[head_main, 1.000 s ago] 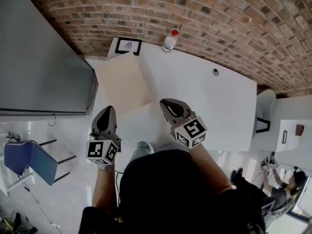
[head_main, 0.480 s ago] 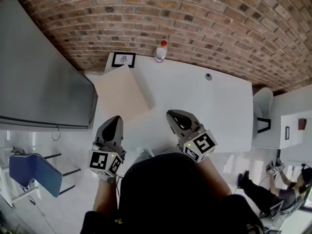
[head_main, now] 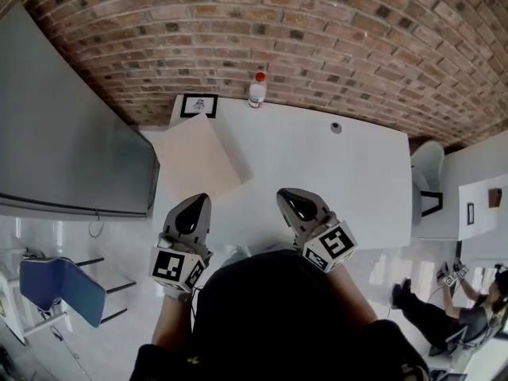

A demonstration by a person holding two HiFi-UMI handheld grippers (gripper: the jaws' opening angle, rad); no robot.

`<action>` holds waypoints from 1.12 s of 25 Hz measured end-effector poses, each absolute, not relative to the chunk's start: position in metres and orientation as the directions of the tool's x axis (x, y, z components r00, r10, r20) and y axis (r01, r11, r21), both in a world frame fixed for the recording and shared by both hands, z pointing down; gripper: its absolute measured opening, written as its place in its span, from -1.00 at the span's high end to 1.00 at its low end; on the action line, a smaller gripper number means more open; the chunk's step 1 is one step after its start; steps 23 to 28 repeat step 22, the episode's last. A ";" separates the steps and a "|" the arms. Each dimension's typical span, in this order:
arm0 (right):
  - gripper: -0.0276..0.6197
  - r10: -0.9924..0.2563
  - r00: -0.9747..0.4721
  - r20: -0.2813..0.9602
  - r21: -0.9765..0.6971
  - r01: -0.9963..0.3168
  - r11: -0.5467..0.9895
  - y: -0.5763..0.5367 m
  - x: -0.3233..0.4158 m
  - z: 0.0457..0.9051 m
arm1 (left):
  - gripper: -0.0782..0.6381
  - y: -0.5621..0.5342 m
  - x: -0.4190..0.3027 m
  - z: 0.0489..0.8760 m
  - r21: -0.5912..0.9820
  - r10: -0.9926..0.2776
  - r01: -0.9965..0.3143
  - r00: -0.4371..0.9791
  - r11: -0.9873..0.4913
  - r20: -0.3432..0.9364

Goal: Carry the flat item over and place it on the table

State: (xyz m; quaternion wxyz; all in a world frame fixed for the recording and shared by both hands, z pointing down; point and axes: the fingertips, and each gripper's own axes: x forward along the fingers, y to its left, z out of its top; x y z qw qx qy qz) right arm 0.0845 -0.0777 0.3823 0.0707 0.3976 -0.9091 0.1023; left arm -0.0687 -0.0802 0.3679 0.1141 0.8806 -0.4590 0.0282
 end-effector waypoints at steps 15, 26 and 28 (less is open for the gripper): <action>0.84 -0.717 -0.666 0.205 -0.137 -0.745 0.653 -0.078 0.089 0.384 | 0.77 -0.082 -0.064 0.373 0.188 -0.788 -0.804 0.592 -0.564 0.167; 0.84 -0.713 -0.669 0.210 -0.148 -0.742 0.654 -0.082 0.088 0.389 | 0.77 -0.086 -0.065 0.377 0.187 -0.793 -0.811 0.583 -0.554 0.177; 0.84 -0.713 -0.669 0.210 -0.148 -0.742 0.654 -0.082 0.088 0.389 | 0.77 -0.086 -0.065 0.377 0.187 -0.793 -0.811 0.583 -0.554 0.177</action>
